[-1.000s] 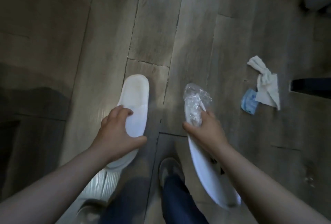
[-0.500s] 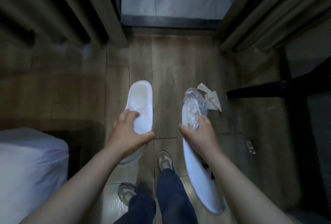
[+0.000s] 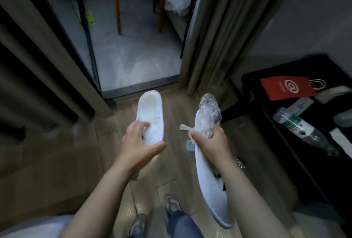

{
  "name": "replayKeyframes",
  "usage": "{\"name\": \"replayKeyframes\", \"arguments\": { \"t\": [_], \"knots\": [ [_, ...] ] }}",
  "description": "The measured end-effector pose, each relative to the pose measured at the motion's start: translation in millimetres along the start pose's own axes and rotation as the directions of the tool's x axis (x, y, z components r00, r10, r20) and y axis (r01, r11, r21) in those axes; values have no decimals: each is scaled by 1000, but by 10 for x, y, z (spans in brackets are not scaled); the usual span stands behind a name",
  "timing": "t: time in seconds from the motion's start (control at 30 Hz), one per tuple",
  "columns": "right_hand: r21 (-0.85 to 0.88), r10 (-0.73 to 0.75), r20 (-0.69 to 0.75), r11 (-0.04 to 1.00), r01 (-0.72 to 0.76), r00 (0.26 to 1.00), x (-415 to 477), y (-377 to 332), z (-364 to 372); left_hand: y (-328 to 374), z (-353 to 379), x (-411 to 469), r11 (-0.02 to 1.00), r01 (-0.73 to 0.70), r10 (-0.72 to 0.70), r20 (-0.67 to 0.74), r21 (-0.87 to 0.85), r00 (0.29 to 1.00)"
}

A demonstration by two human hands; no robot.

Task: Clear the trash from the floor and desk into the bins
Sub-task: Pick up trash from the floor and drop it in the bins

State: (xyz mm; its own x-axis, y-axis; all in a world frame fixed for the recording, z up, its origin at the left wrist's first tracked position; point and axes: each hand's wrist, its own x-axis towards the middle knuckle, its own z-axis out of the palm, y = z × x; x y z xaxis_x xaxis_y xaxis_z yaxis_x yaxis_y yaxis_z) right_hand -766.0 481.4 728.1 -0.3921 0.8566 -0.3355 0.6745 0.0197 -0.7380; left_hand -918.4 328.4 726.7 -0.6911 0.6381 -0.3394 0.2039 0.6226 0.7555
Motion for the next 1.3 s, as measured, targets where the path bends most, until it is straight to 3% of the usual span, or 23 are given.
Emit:
{"name": "replayKeyframes", "arguments": {
  "t": [0.17, 0.3, 0.43, 0.6, 0.93, 1.1, 1.3],
  "knots": [
    [169, 41, -164, 986, -12, 986, -554, -205, -306, 353, -202, -86, 974, -226, 226, 126, -11, 966],
    [336, 158, -377, 942, -24, 913, -1151, -159, -748, 672, -154, -302, 920, -385, 391, 286, -78, 875],
    [367, 230, -582, 930, 0, 780, -1733, -45, -1294, 1162, 98, -647, 857, -493, 505, 430, -151, 748],
    [374, 301, -727, 928, -12, 617, -2540, 277, -1754, 1646, 499, -1292, 767, -592, 620, 525, -247, 583],
    [456, 437, -866, 890, 22, 244, -4645, 1076, -2388, 2232, 1438, -3322, 526, -702, 772, 615, -480, 159],
    [434, 434, -901, 900, 48, 17, -5982, 1541, -2619, 2299, 1789, -4767, 401, -660, 801, 593, -636, -84],
    [442, 438, -874, 896, 32, -209, -7418, 2003, -2739, 2165, 2135, -6322, 358, -536, 782, 559, -765, -275]
  ]
}}
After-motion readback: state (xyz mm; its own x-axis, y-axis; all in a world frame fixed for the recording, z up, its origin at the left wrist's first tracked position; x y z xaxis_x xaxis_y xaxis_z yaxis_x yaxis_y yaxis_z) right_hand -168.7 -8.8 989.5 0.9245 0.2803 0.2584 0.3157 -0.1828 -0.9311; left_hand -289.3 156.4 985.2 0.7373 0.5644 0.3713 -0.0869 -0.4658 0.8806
